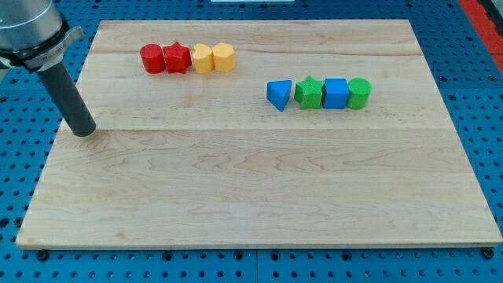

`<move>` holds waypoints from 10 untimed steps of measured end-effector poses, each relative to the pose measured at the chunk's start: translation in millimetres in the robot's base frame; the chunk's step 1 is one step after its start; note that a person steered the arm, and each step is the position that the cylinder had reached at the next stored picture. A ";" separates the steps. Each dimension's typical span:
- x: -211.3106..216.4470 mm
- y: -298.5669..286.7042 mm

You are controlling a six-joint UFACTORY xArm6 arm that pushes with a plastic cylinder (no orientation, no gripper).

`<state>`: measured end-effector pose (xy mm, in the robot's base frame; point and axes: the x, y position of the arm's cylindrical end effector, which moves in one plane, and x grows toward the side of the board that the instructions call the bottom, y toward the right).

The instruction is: Move blue triangle towards bottom right of the board

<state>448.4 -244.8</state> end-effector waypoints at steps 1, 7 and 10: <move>0.0 0.0; -74.5 225.1; -71.8 290.3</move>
<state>376.6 45.6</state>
